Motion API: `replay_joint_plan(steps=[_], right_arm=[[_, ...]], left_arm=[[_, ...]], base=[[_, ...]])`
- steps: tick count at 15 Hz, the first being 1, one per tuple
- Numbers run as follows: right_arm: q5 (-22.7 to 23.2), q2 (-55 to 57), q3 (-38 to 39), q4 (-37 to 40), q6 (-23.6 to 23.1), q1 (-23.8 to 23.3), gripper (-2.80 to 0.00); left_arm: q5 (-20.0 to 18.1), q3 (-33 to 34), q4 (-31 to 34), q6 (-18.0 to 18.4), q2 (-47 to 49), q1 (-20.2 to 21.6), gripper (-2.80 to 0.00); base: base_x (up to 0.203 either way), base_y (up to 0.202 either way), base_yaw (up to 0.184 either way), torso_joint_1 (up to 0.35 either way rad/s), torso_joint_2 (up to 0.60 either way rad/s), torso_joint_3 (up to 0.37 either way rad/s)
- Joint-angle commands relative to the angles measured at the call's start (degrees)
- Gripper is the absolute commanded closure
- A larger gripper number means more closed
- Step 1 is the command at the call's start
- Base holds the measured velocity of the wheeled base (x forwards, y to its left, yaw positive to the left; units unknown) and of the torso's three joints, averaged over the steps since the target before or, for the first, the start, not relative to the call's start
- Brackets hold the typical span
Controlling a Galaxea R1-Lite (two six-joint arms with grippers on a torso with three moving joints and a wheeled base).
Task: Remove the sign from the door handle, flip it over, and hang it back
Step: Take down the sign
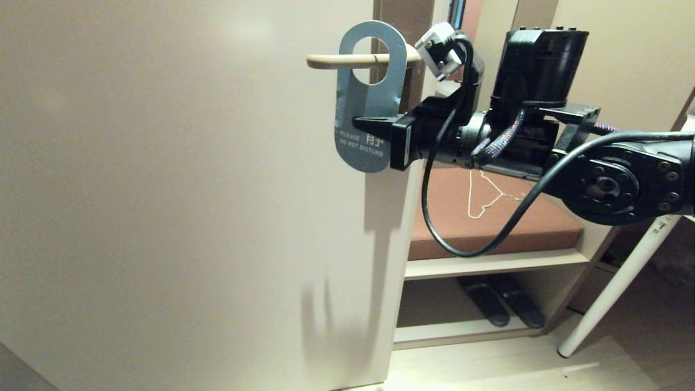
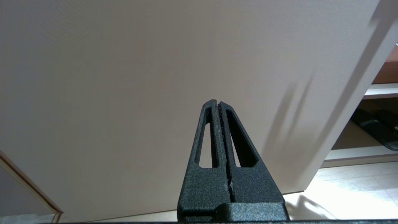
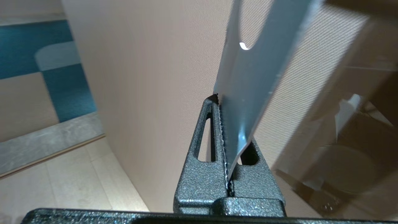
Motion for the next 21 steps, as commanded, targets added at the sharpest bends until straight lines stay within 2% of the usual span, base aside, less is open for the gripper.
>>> replay_joint_plan(steps=[1,5,9,13,17,21], right_arm=[[-1.3,1.2,-0.1,-0.3,0.0,1.1,0.0],[-4.8,3.0,-0.9,-0.3,-0.1,2.1,0.0],[-10.9,5.4,-4.9,-0.4,-0.1,3.9,0.0],[-12.2,7.1,-7.9,-0.4,0.0,5.2,0.0],[-13.2,8.6,-7.8,-4.6,-0.1,6.5,0.0],[-13.6,8.9,-7.2,-5.2,0.3,7.5,0.0]], left_arm=[[0.0,0.0,0.0,0.0,0.0,0.0,0.0],[0.0,0.0,0.0,0.0,0.0,0.0,0.0],[0.0,0.0,0.0,0.0,0.0,0.0,0.0],[0.0,0.0,0.0,0.0,0.0,0.0,0.0],[0.0,0.0,0.0,0.0,0.0,0.0,0.0],[0.0,0.0,0.0,0.0,0.0,0.0,0.0]], base=[[0.0,0.0,0.0,0.0,0.0,0.0],[0.0,0.0,0.0,0.0,0.0,0.0],[0.0,0.0,0.0,0.0,0.0,0.0],[0.0,0.0,0.0,0.0,0.0,0.0],[0.0,0.0,0.0,0.0,0.0,0.0],[0.0,0.0,0.0,0.0,0.0,0.0]])
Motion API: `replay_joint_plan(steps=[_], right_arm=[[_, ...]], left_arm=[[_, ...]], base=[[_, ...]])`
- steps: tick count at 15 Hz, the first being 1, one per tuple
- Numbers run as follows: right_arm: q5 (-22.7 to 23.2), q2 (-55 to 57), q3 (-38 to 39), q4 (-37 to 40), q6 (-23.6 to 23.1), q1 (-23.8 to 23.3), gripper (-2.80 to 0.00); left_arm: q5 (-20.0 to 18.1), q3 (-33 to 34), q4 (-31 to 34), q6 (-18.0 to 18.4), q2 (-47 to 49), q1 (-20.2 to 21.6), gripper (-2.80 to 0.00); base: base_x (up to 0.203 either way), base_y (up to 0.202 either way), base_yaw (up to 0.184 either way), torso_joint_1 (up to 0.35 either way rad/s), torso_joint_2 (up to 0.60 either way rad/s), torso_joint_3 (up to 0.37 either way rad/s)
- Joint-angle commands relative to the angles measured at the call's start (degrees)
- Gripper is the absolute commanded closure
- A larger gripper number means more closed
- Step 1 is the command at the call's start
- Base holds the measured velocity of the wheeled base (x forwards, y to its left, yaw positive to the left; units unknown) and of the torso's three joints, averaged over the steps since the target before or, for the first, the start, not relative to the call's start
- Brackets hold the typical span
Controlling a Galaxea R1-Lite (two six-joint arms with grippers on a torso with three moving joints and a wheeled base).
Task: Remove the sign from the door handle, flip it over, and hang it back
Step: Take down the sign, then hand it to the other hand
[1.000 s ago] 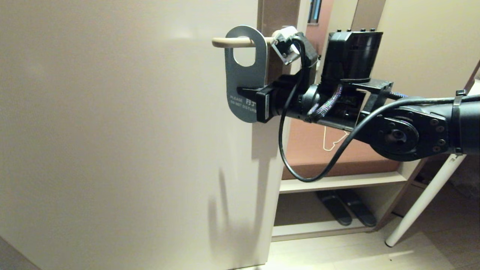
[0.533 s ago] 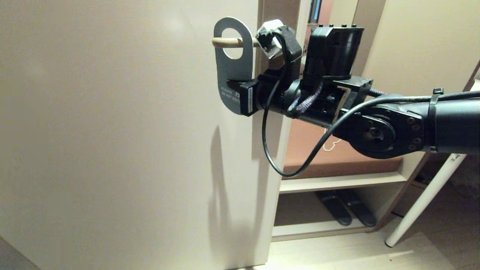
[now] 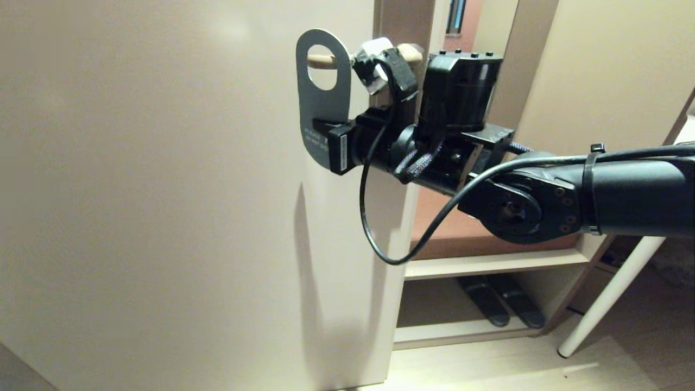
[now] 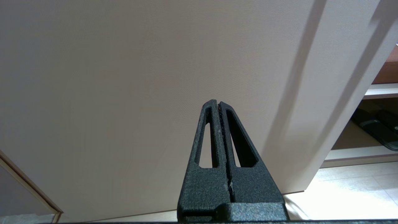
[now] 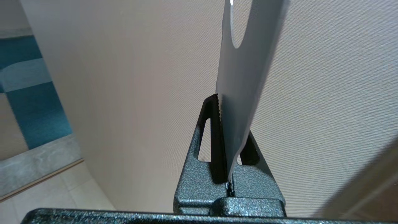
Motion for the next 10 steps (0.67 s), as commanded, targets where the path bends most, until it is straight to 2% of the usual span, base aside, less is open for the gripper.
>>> replay_joint_plan(steps=[1,10], right_arm=[[0.1,0.2,0.3,-0.2,0.0,0.4,0.0],[0.4,-7.1,8.7,-0.2,0.0,2.6,0.0]], left_arm=[[0.0,0.0,0.0,0.0,0.0,0.0,0.0],[0.0,0.0,0.0,0.0,0.0,0.0,0.0]], base=[[0.0,0.0,0.0,0.0,0.0,0.0],[0.0,0.0,0.0,0.0,0.0,0.0]])
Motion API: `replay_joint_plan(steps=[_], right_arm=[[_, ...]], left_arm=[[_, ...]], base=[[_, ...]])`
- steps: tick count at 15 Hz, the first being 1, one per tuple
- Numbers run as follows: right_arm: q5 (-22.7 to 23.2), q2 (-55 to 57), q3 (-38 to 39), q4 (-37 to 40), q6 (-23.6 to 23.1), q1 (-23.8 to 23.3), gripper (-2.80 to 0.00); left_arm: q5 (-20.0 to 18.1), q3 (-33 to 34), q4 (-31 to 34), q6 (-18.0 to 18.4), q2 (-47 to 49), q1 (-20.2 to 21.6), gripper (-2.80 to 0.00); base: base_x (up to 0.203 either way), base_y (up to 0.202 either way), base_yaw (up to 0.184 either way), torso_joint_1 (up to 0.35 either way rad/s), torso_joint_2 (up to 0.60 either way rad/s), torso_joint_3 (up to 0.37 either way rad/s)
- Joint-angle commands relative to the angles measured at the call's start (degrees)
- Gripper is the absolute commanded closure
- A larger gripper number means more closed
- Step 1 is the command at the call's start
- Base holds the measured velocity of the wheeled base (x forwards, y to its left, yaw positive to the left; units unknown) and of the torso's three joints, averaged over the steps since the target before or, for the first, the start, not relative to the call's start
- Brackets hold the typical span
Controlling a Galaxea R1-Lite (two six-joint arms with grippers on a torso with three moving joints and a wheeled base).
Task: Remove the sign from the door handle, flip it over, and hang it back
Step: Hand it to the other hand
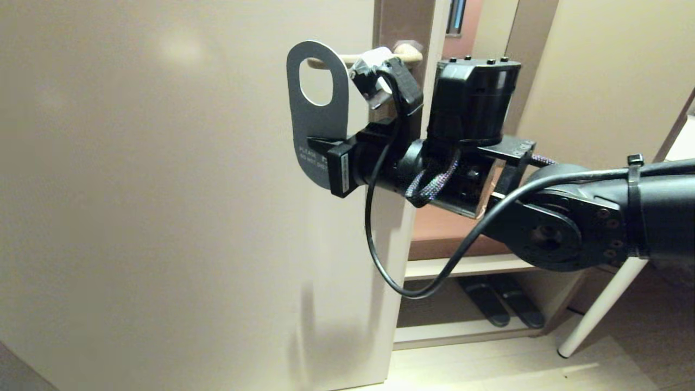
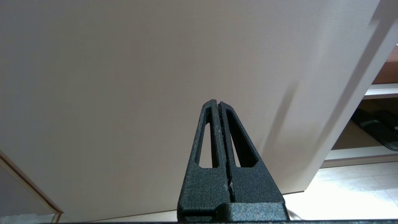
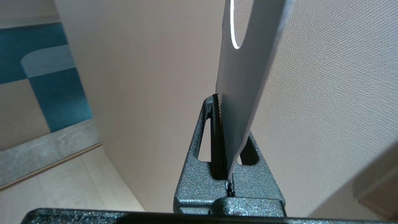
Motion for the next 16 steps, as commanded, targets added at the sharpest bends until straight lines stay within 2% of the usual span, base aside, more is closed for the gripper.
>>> replay_joint_plan(steps=[1,4,8,10,12,14,16], right_arm=[[0.1,-3.5,2.1,-0.1,0.0,0.2,0.0],[-0.2,-9.5,8.3,0.1,0.0,0.1,0.0],[-1.5,-19.9,21.2,0.2,-0.2,0.0,0.0],[-4.0,-25.0,27.4,0.2,-0.3,0.0,0.0],[-9.4,-29.7,32.4,0.4,-0.5,-0.2,0.0],[-12.3,-34.5,36.9,1.9,-0.6,-2.8,0.0],[-12.8,-38.9,41.6,3.1,-2.1,-10.1,0.0]], left_arm=[[0.0,0.0,0.0,0.0,0.0,0.0,0.0],[0.0,0.0,0.0,0.0,0.0,0.0,0.0],[0.0,0.0,0.0,0.0,0.0,0.0,0.0],[0.0,0.0,0.0,0.0,0.0,0.0,0.0],[0.0,0.0,0.0,0.0,0.0,0.0,0.0],[0.0,0.0,0.0,0.0,0.0,0.0,0.0],[0.0,0.0,0.0,0.0,0.0,0.0,0.0]], base=[[0.0,0.0,0.0,0.0,0.0,0.0],[0.0,0.0,0.0,0.0,0.0,0.0],[0.0,0.0,0.0,0.0,0.0,0.0],[0.0,0.0,0.0,0.0,0.0,0.0],[0.0,0.0,0.0,0.0,0.0,0.0],[0.0,0.0,0.0,0.0,0.0,0.0],[0.0,0.0,0.0,0.0,0.0,0.0]])
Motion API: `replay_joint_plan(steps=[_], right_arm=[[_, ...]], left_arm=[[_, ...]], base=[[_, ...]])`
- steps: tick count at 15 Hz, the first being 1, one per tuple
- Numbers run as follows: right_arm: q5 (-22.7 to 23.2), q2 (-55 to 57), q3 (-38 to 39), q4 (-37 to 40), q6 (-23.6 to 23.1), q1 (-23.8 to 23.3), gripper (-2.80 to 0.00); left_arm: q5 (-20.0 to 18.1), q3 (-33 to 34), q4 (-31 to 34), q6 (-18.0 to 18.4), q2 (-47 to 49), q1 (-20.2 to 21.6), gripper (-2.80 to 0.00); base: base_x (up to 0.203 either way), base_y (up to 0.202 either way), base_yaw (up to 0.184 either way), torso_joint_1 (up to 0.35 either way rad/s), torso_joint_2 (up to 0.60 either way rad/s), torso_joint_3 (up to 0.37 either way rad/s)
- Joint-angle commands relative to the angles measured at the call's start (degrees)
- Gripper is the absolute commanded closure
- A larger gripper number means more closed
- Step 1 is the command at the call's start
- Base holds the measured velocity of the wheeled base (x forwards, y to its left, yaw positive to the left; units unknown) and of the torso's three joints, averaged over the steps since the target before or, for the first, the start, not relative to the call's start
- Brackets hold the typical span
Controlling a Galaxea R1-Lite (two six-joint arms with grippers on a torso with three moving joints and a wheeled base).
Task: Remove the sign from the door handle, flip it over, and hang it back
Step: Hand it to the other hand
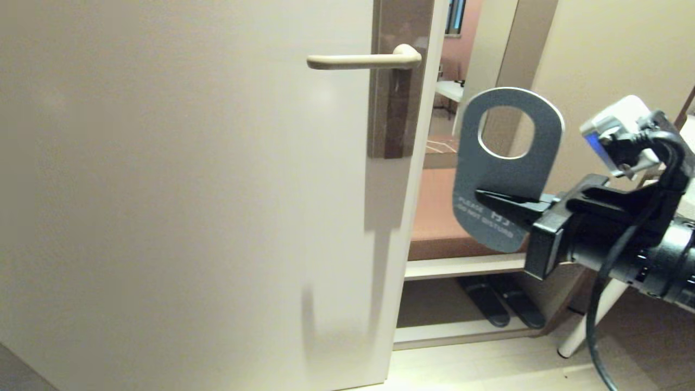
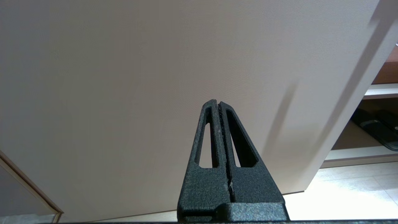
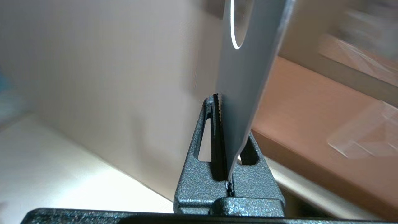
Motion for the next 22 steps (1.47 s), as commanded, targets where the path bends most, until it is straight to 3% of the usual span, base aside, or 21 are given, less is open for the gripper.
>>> replay_joint_plan(steps=[1,5,10,12,14,15,18,20,22], right_arm=[[0.0,-6.8,4.1,0.4,-1.4,-5.7,0.0],[3.8,-23.2,12.1,7.6,-5.4,-21.7,0.0],[9.2,-45.0,20.5,18.2,-5.9,-36.9,0.0],[11.8,-54.1,23.5,22.3,-5.5,-40.7,0.0],[12.8,-59.6,26.9,24.8,-3.8,-42.7,0.0],[13.1,-59.6,29.4,24.3,-0.3,-43.4,0.0],[12.1,-59.4,36.7,19.5,0.9,-43.5,0.0],[10.9,-59.4,42.3,13.2,0.8,-41.1,0.0],[9.8,-60.6,42.7,13.9,1.4,-38.8,0.0]], left_arm=[[0.0,0.0,0.0,0.0,0.0,0.0,0.0],[0.0,0.0,0.0,0.0,0.0,0.0,0.0],[0.0,0.0,0.0,0.0,0.0,0.0,0.0],[0.0,0.0,0.0,0.0,0.0,0.0,0.0],[0.0,0.0,0.0,0.0,0.0,0.0,0.0],[0.0,0.0,0.0,0.0,0.0,0.0,0.0],[0.0,0.0,0.0,0.0,0.0,0.0,0.0],[0.0,0.0,0.0,0.0,0.0,0.0,0.0],[0.0,0.0,0.0,0.0,0.0,0.0,0.0]], base=[[0.0,0.0,0.0,0.0,0.0,0.0],[0.0,0.0,0.0,0.0,0.0,0.0],[0.0,0.0,0.0,0.0,0.0,0.0],[0.0,0.0,0.0,0.0,0.0,0.0],[0.0,0.0,0.0,0.0,0.0,0.0],[0.0,0.0,0.0,0.0,0.0,0.0],[0.0,0.0,0.0,0.0,0.0,0.0],[0.0,0.0,0.0,0.0,0.0,0.0],[0.0,0.0,0.0,0.0,0.0,0.0]])
